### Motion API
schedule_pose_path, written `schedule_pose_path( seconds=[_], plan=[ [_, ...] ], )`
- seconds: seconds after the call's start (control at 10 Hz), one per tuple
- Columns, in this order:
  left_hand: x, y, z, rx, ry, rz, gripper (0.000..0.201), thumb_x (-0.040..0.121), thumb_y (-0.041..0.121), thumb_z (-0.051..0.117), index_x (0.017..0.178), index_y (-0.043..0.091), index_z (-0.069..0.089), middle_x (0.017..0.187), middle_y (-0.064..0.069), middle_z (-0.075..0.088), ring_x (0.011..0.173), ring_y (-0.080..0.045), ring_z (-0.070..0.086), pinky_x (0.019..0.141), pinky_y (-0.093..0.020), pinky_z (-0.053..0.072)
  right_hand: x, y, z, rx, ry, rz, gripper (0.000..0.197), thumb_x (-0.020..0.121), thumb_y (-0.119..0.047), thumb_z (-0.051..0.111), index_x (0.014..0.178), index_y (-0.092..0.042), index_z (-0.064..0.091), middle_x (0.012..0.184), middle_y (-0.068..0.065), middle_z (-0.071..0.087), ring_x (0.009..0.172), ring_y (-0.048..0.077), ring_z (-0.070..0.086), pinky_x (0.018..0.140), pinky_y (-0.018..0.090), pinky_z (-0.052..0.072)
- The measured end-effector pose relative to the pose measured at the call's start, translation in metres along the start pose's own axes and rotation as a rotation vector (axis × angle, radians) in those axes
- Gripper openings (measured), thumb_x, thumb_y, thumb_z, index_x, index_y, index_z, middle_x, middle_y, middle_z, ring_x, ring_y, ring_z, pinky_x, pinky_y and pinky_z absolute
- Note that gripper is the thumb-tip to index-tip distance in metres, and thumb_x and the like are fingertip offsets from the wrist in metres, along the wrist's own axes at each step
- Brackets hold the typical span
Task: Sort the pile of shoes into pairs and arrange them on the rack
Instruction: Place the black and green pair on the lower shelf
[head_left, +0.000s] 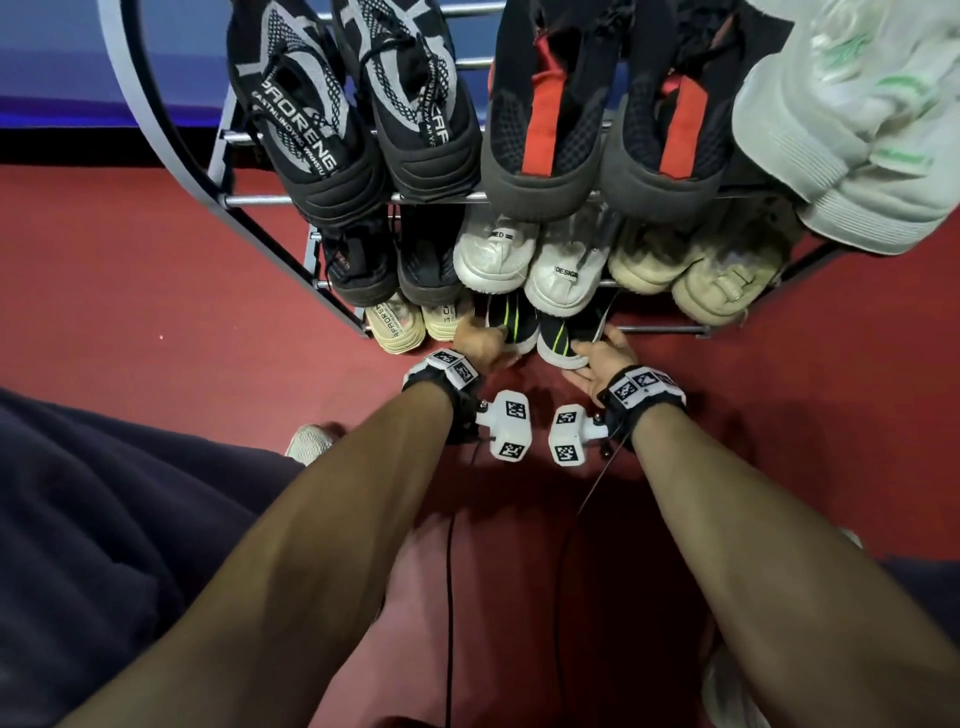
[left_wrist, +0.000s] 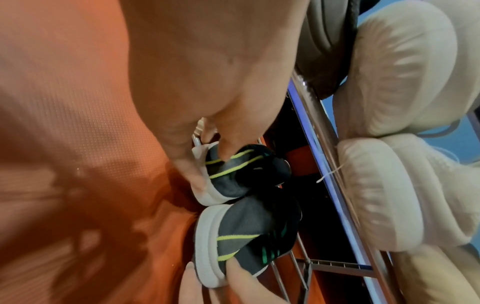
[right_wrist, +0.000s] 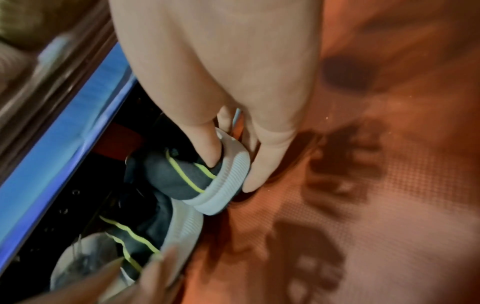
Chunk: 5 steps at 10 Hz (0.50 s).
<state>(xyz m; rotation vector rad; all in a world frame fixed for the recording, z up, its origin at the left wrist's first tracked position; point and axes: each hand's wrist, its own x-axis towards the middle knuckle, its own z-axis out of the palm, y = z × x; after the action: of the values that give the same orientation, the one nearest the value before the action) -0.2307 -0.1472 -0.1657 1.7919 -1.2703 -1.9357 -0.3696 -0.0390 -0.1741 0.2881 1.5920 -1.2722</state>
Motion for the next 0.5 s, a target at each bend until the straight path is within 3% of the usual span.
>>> schedule_pose_path(
  seconds=[0.1, 0.2, 0.3, 0.4, 0.5],
  plan=[
    [0.019, -0.014, -0.004, 0.079, 0.026, -0.003, 0.016, 0.086, 0.001, 0.067, 0.092, 0.013, 0.058, 0.102, -0.011, 0.063, 0.092, -0.025, 0.064, 0.084, -0.037, 0.060, 0.009, 0.011, -0.005, -0.031, -0.009, 0.001, 0.063, 0.090, 0.006, 0.060, 0.139, -0.032, 0.051, 0.118, 0.007, 0.071, 0.096, 0.024, 0.072, 0.072, 0.034, 0.059],
    [0.026, -0.023, 0.001, 0.097, 0.107, 0.023, 0.038, 0.076, 0.011, 0.075, 0.111, 0.005, 0.063, 0.111, -0.014, 0.068, 0.101, -0.030, 0.066, 0.096, -0.044, 0.056, 0.009, 0.012, -0.004, 0.034, 0.000, -0.018, 0.069, 0.089, 0.010, 0.059, 0.142, -0.033, 0.050, 0.115, 0.008, 0.071, 0.101, 0.026, 0.071, 0.076, 0.036, 0.059],
    [0.023, -0.011, 0.000, 0.107, 0.141, 0.074, 0.028, 0.078, 0.012, 0.072, 0.105, 0.010, 0.065, 0.106, -0.011, 0.069, 0.095, -0.025, 0.066, 0.095, -0.042, 0.055, 0.009, 0.003, 0.004, 0.085, -0.030, -0.054, 0.071, 0.090, 0.011, 0.056, 0.145, -0.032, 0.046, 0.115, 0.005, 0.070, 0.107, 0.027, 0.069, 0.083, 0.039, 0.058],
    [0.017, 0.003, 0.002, 0.143, 0.113, 0.062, 0.015, 0.080, 0.013, 0.068, 0.094, 0.015, 0.062, 0.102, -0.011, 0.069, 0.094, -0.026, 0.065, 0.096, -0.044, 0.055, 0.008, -0.006, 0.014, 0.041, -0.024, -0.070, 0.071, 0.092, 0.008, 0.057, 0.148, -0.032, 0.040, 0.129, 0.004, 0.064, 0.112, 0.025, 0.066, 0.075, 0.035, 0.057],
    [0.015, 0.005, 0.005, 0.156, 0.076, 0.037, 0.020, 0.086, 0.009, 0.064, 0.106, 0.007, 0.066, 0.106, -0.016, 0.067, 0.092, -0.022, 0.059, 0.097, -0.043, 0.053, 0.006, -0.003, 0.018, -0.057, -0.045, -0.052, 0.069, 0.096, 0.001, 0.054, 0.150, -0.036, 0.034, 0.138, 0.001, 0.057, 0.115, 0.026, 0.063, 0.080, 0.036, 0.056]
  ],
)
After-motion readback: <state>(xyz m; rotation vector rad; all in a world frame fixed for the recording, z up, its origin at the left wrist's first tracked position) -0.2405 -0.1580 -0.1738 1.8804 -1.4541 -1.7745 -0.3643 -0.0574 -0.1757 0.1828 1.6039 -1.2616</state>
